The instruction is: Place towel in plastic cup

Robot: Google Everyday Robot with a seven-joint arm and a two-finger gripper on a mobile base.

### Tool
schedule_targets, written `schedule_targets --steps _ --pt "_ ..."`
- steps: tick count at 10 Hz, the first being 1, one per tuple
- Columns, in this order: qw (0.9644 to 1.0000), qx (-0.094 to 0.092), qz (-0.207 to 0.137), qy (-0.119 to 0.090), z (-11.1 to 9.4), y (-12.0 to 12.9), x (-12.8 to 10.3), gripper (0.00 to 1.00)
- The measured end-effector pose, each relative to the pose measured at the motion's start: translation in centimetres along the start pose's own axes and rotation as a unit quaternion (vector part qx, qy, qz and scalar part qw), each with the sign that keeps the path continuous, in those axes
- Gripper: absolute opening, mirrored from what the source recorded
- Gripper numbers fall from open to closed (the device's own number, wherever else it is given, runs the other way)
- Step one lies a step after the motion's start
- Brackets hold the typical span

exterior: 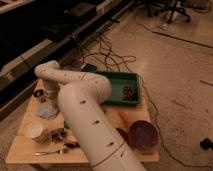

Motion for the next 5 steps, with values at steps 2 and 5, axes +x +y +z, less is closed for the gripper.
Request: schedule_targets --steps 2,5 --pt "0.9998 0.005 0.014 -0.015 -3.6 0.3 0.3 0.00" --pt "0.9980 0.023 0.046 -0.037 -9.7 -0.1 1.1 0.00"
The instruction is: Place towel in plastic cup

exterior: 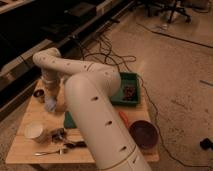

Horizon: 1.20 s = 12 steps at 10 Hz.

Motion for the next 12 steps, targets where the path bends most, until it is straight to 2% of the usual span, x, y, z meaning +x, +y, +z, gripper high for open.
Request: schedule_targets --steps 1,2,4,7,10,12 --pt "0.9999 0.004 0.011 -0.007 -1.6 -0.4 -0.1 0.00" --pt "0.9991 0.009 0.038 -0.018 -4.1 -2.3 -0.2 0.00" --pt "0.9969 0.006 0.073 -0.027 -5.9 -5.5 -0.3 0.00" --pt "0.9922 -0.001 0.117 -0.043 -6.7 -10.5 0.0 0.00" --pt "0.9899 0.001 0.128 -0.061 -7.2 -11.7 1.2 0.00" --pt "0.9890 -0.009 0.132 -0.067 -6.4 -11.9 1.4 0.00"
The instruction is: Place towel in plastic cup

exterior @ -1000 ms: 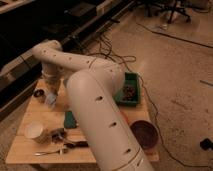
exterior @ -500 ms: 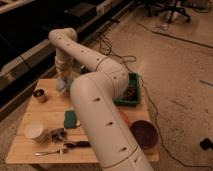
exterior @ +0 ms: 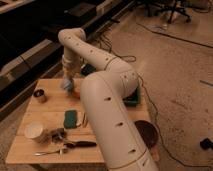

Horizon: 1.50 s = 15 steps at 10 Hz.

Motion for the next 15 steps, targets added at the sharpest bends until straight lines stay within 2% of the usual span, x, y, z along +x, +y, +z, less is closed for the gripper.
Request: schedule_targets --steps 2,5,12,14,15 --pt "0.9999 -0.014 0.001 -0.006 1.1 -0.9 0.3 0.00" --pt "0.9991 -0.014 -0.004 -0.040 1.8 -1.7 0.2 0.00" --pt "0.9987 -0.027 -0.003 -0.044 1.8 -3.0 -1.5 0.00" --pt "0.9980 -0.044 -0.001 -0.045 1.8 -3.4 -1.9 0.00" --pt "0.9964 -0.071 0.002 -0.047 1.8 -3.9 -1.9 0.00"
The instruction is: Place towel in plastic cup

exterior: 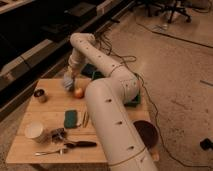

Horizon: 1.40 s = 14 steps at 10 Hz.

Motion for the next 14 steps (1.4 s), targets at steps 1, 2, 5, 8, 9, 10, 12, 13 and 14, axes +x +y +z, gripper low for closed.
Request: schedule_targets --steps 1,2,5,8,9,10,12,13,14 --pt "0.9998 -0.022 0.001 -0.002 0.0 -0.5 0.1 0.00" --pt "0.9992 -0.040 0.002 -0.006 -0.2 -0.9 0.3 0.00" --pt "0.9995 -0.031 -0.003 0.011 1.2 -0.3 0.0 0.00" --pt "0.9996 -0.009 -0.010 0.024 1.8 0.0 0.1 0.00" --pt "0.9995 -0.004 -0.014 0.027 2.1 0.5 0.1 0.00" --pt "0.9994 -0.002 -0.018 0.029 2.2 0.8 0.2 0.00" --pt "0.9993 0.004 -0.022 0.031 2.5 1.1 0.4 0.00" --pt "0.9992 0.007 -0.024 0.033 2.7 1.0 0.6 0.00" --pt "0.9991 0.010 -0.026 0.033 2.9 0.9 0.8 0.00"
